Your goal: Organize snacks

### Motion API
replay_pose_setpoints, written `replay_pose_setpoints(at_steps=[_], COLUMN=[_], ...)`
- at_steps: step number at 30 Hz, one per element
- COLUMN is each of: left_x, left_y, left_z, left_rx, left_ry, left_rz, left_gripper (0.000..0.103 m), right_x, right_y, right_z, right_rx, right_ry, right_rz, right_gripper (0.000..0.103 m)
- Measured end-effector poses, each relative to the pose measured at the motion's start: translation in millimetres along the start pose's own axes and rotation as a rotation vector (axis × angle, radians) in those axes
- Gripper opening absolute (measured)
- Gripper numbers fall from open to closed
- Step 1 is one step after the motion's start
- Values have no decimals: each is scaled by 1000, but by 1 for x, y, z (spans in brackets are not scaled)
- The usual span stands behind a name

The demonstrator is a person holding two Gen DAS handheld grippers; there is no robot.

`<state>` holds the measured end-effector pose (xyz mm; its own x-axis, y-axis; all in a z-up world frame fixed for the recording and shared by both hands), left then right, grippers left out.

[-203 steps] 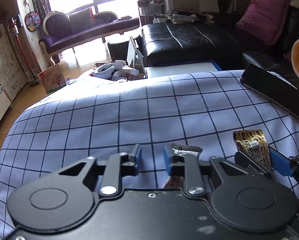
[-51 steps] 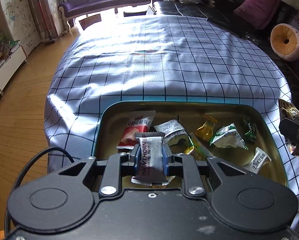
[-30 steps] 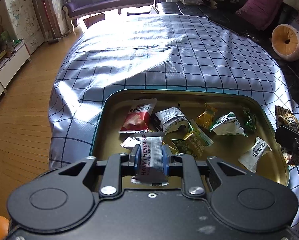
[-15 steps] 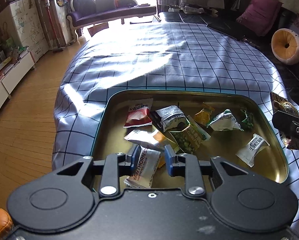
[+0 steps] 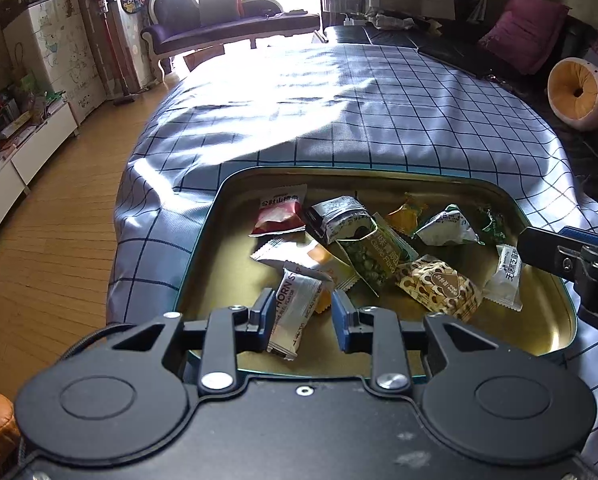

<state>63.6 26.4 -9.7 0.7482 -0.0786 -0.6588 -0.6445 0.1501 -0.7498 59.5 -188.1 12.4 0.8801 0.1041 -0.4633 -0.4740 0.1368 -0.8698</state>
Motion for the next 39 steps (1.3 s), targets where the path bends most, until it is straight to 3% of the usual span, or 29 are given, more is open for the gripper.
replay_pose_setpoints(at_steps=[19,39], left_x=[-9,-16], left_y=[13,23], left_z=[1,-9], left_rx=[-23,-1], left_ry=[-31,-36], left_rz=[-21,-59], left_gripper=[32,35], right_x=[-11,-7], right_y=[22,32], right_z=[-6,0], right_rx=[2,-56], right_ry=[120,128], right_rz=[32,38], right_gripper=[46,46])
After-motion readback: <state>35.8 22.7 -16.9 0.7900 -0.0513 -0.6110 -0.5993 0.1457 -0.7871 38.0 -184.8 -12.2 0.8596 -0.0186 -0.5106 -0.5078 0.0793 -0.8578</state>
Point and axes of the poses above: each gripper's, at about its wrist camera, not at the fingertips, and x roughly the way its jaws point, z to its left, y to its underside, the point moved 3 cm from there along x, roughly the way its jaws point, and after that the axes turned 7 degrees about -z, right-handed, at the moved point
